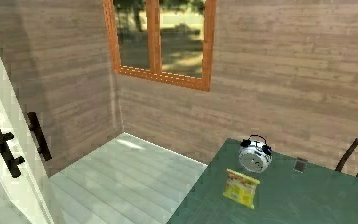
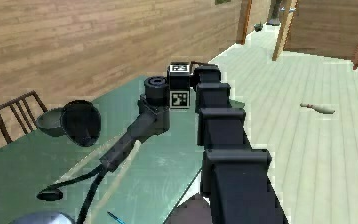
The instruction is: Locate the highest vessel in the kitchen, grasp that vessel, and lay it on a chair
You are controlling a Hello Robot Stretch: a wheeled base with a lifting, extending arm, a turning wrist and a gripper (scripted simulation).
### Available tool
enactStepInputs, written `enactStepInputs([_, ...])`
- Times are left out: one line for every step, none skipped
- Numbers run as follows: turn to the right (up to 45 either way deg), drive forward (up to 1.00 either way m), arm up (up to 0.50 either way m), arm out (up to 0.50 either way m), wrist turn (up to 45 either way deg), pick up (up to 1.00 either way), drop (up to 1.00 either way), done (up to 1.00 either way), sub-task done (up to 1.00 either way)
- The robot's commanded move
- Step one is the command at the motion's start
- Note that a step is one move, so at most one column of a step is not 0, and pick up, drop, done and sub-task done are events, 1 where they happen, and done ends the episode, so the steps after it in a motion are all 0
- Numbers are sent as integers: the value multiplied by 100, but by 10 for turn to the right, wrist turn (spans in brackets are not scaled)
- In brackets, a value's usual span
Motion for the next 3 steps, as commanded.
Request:
enactStepInputs([0, 0, 0, 0, 450, 0, 0, 0, 0])
enactStepInputs([0, 0, 0, 0, 450, 0, 0, 0, 0])
enactStepInputs([0, 0, 0, 0, 450, 0, 0, 0, 0])
